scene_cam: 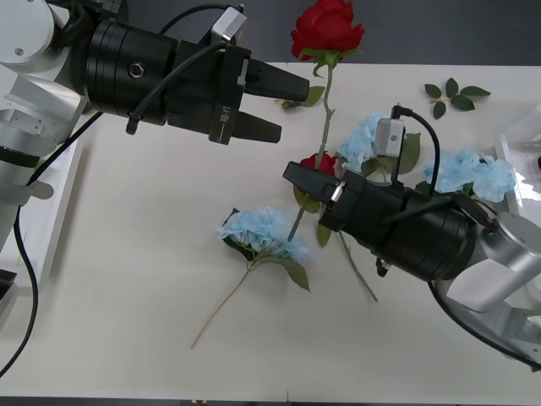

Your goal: Put the red flowers into the right box and the blue flowers into the left box

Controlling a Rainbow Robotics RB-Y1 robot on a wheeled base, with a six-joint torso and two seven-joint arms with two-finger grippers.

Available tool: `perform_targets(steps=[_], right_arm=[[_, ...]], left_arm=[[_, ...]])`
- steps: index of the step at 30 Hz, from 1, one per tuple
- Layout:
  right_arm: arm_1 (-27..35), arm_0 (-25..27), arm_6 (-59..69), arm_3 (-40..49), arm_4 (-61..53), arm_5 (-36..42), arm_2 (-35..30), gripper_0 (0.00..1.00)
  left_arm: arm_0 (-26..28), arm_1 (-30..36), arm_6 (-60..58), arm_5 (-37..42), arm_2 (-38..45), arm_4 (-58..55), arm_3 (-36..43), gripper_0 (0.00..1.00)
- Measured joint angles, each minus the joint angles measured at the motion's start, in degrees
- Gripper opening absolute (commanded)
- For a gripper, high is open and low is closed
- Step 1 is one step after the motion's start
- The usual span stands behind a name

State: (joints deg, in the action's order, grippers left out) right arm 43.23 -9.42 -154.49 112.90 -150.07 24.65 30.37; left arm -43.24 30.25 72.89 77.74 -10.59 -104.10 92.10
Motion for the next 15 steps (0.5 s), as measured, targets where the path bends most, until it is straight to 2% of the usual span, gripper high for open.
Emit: perform_targets(steps=[6, 11, 15], right_arm=[[8.22, -0.28, 0.00, -1.94, -0.06, 7.79, -5.31, 0.00], [14.20, -0.28, 0.07, -8.33, -0.08, 16.32, -9.27, 0.00], [18.80, -0.28, 3.58, -13.59, -0.20, 20.50, -11.04, 0.00]], left_arm=[[2.17, 4.13, 0.02, 0.44, 0.00, 1.40, 2.08, 1.00], [6.43, 8.93, 2.04, 0.72, 0.00, 4.37, 6.29, 1.00], [9.40, 11.94, 8.47, 0.80, 0.00, 4.86, 7.95, 1.00]])
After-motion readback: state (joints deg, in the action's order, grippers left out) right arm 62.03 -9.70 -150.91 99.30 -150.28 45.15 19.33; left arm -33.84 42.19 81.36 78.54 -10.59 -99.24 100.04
